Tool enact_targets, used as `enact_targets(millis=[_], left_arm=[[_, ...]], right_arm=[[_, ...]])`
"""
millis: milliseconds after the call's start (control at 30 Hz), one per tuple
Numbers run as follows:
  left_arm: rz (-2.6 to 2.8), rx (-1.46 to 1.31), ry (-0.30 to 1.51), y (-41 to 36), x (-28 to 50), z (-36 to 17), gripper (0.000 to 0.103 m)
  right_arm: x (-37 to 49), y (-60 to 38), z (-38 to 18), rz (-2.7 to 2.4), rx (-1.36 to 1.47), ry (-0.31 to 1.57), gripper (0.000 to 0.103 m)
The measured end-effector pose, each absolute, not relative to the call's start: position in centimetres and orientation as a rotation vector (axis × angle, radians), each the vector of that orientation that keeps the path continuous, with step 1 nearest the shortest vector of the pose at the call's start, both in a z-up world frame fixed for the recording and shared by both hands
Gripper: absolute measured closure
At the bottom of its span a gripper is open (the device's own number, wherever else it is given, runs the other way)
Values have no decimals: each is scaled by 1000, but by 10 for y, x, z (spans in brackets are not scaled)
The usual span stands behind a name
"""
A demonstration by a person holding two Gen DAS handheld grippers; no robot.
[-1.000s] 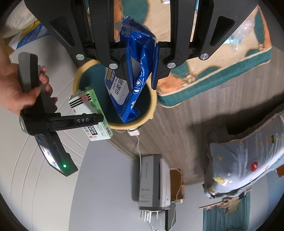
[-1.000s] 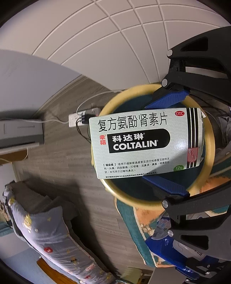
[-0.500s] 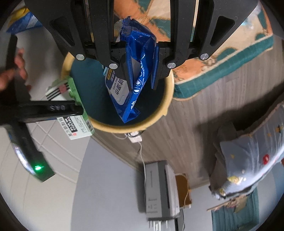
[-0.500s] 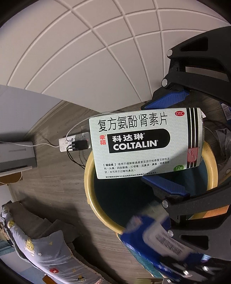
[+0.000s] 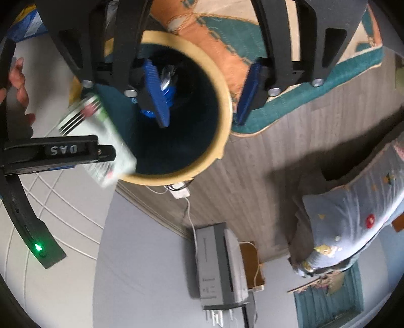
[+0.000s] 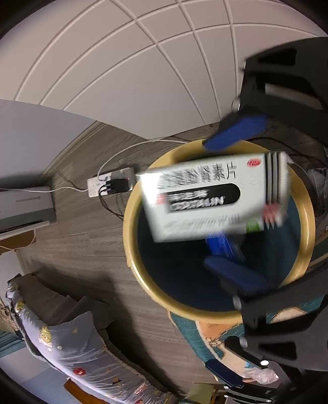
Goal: Collect trash
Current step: 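Carry both items over the bin and open both tools to drop them, then move both tools back over the cushion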
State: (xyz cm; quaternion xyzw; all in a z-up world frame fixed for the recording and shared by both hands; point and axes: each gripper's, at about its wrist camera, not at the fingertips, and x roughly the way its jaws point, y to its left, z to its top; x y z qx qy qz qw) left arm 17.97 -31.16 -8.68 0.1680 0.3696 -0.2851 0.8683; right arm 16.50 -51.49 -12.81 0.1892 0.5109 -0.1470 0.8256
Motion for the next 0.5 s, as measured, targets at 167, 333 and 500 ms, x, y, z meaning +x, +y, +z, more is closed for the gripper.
enact_targets(millis=[167,333,500], left_arm=[[-565,335,757,-289,180,-82,11],[-525,324,756,-264,177,-74,8],[-487,324,747,-236,171,-60,7]], right_arm=[[164,-512,-125,-311,396,1084,6],[162,-503,-116,-307,369,1081,6],[162,-489,-102,-292,332,1073,6]])
